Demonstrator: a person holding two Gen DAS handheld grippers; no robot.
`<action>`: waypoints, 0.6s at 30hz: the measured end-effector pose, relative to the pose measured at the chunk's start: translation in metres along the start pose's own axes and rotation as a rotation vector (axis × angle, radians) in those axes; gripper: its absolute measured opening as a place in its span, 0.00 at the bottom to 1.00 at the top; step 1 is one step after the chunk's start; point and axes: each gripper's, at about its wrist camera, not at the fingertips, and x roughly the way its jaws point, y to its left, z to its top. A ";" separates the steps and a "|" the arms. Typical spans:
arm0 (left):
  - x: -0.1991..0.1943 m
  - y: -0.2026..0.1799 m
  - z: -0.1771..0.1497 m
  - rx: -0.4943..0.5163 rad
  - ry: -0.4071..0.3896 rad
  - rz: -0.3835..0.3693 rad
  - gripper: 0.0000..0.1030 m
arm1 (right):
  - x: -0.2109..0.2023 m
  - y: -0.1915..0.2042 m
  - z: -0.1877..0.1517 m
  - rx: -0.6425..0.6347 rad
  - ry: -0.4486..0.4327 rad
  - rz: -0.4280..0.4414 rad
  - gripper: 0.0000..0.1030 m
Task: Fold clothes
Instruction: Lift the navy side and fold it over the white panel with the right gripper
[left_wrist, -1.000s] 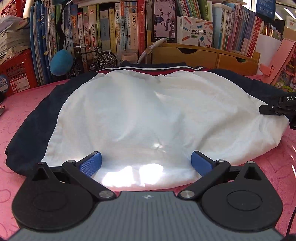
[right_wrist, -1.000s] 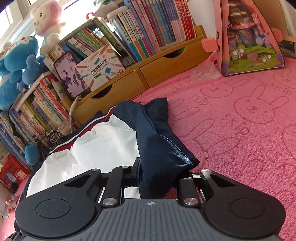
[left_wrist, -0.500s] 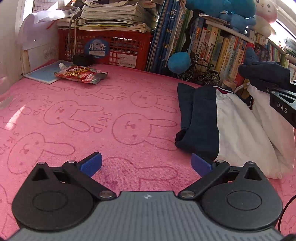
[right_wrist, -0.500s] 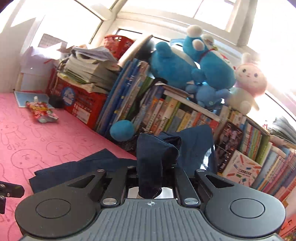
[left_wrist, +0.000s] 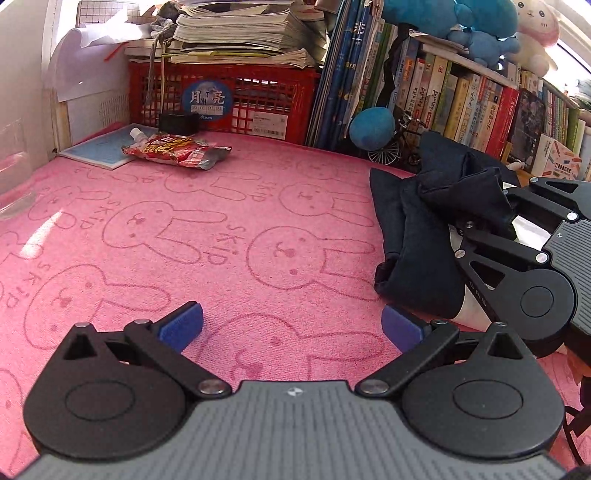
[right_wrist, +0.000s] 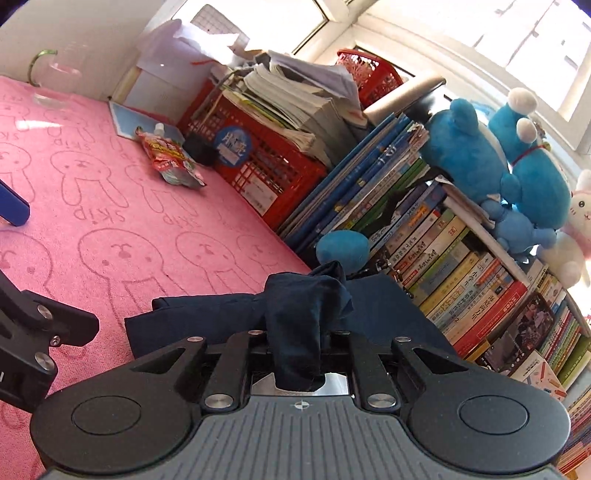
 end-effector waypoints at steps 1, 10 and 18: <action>-0.001 0.001 0.000 -0.008 -0.004 -0.006 1.00 | 0.001 0.003 0.001 -0.018 -0.007 -0.001 0.21; -0.002 0.003 0.000 -0.021 -0.009 -0.010 1.00 | 0.000 0.019 -0.002 -0.153 -0.078 0.063 0.14; -0.020 0.025 0.004 0.003 0.032 -0.013 1.00 | -0.001 0.038 -0.022 -0.396 -0.169 0.149 0.14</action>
